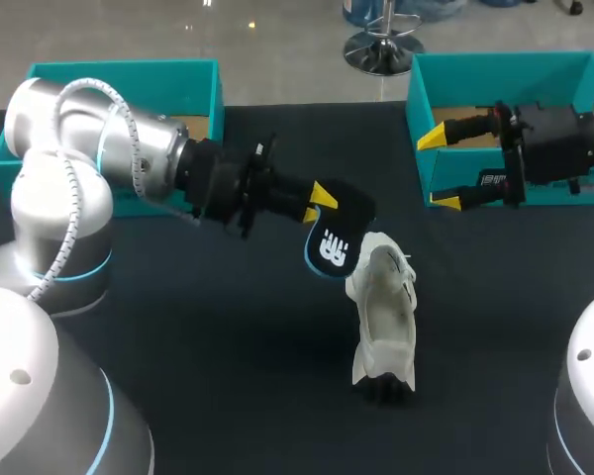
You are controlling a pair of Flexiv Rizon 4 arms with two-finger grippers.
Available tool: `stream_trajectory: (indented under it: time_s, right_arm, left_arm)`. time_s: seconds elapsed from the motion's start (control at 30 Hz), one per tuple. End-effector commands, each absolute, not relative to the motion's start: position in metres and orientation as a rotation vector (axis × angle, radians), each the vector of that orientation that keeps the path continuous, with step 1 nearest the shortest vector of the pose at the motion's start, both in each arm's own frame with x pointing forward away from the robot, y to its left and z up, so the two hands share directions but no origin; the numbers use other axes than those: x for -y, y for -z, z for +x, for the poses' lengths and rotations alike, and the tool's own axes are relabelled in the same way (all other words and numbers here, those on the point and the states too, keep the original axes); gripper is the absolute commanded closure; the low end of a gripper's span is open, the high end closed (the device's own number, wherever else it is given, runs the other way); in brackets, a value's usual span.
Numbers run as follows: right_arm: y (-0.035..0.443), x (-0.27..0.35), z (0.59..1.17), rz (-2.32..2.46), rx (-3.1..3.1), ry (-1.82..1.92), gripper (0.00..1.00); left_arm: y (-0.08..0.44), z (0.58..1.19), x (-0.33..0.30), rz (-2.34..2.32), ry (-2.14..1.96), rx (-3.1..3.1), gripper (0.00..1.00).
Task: Take the shoe out of the shoebox, open the shoe tongue, remove and reinsert the insole, then place the shoe into the shoebox
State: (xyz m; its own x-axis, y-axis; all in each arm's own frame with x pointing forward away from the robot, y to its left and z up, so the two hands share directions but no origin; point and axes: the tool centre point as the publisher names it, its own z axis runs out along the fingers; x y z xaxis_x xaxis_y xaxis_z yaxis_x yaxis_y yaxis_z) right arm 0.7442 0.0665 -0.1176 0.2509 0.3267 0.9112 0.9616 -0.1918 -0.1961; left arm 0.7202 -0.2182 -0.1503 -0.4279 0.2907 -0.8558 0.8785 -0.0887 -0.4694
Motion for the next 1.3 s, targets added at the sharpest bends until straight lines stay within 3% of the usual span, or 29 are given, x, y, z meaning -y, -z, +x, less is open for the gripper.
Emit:
stream_trajectory:
  time_s: [0.03,0.73,0.93,1.3]
  right_arm:
    - [0.094,-0.052,0.736,-1.942,1.459,0.83,0.0]
    - [0.097,-0.048,0.743,-2.07,1.469,0.729,0.0]
    - [0.088,-0.06,0.77,-1.859,1.794,0.937,0.0]
    - [0.108,-0.034,0.72,-2.01,1.988,0.767,0.0]
  left_arm:
    - [0.152,0.714,0.2,1.275,1.557,-1.711,1.0]
    - [0.155,0.71,0.195,1.303,1.561,-1.73,1.0]
    - [0.155,0.71,0.195,1.303,1.561,-1.73,1.0]
    - [0.155,0.71,0.195,1.303,1.561,-1.73,1.0]
